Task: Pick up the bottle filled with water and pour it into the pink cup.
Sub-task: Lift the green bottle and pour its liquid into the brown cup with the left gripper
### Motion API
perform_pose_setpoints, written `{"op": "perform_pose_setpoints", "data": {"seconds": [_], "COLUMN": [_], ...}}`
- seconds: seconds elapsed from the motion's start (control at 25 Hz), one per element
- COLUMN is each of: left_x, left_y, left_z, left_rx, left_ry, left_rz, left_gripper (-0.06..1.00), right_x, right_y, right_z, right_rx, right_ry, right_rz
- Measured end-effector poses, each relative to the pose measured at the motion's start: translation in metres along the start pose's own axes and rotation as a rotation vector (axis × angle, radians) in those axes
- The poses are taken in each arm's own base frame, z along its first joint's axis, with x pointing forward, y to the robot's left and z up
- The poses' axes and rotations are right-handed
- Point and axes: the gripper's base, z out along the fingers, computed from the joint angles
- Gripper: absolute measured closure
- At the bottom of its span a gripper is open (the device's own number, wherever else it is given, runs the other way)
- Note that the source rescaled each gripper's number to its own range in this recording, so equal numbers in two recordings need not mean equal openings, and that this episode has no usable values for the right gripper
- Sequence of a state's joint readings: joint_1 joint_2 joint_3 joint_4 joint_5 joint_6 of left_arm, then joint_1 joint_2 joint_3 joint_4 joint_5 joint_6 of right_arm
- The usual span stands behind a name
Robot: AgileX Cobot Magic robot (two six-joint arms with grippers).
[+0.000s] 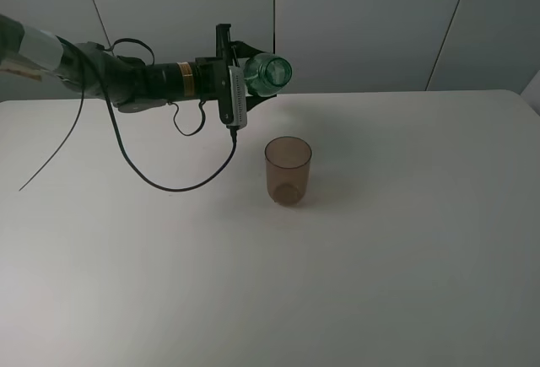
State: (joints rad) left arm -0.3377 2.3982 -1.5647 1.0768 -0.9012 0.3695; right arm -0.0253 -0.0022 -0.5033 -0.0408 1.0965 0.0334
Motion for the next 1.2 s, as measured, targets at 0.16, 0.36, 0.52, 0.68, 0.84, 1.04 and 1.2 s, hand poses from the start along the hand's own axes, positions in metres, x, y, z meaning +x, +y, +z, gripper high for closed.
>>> {"op": "perform_pose_setpoints", "data": {"seconds": [0.16, 0.36, 0.52, 0.68, 0.84, 1.04, 1.2], "left_x": [-0.002, -0.006, -0.007, -0.008, -0.01, -0.012, -0.013], "left_y": [-0.001, -0.005, -0.007, -0.008, -0.009, -0.01, -0.011], "left_z": [0.001, 0.004, 0.003, 0.004, 0.005, 0.007, 0.007], "left_rx": [0.014, 0.045, 0.064, 0.073, 0.08, 0.082, 0.085], "left_ry": [-0.012, -0.035, -0.044, -0.052, -0.059, -0.067, -0.072], "left_rz": [0.054, 0.114, 0.16, 0.205, 0.236, 0.276, 0.31], "left_gripper": [0.94, 0.94, 0.94, 0.94, 0.94, 0.94, 0.94], "right_x": [0.0, 0.0, 0.0, 0.0, 0.0, 0.0, 0.0], "right_y": [0.0, 0.0, 0.0, 0.0, 0.0, 0.0, 0.0], "right_z": [0.0, 0.0, 0.0, 0.0, 0.0, 0.0, 0.0], "right_rx": [0.0, 0.0, 0.0, 0.0, 0.0, 0.0, 0.0], "right_ry": [0.0, 0.0, 0.0, 0.0, 0.0, 0.0, 0.0], "right_rz": [0.0, 0.0, 0.0, 0.0, 0.0, 0.0, 0.0]}}
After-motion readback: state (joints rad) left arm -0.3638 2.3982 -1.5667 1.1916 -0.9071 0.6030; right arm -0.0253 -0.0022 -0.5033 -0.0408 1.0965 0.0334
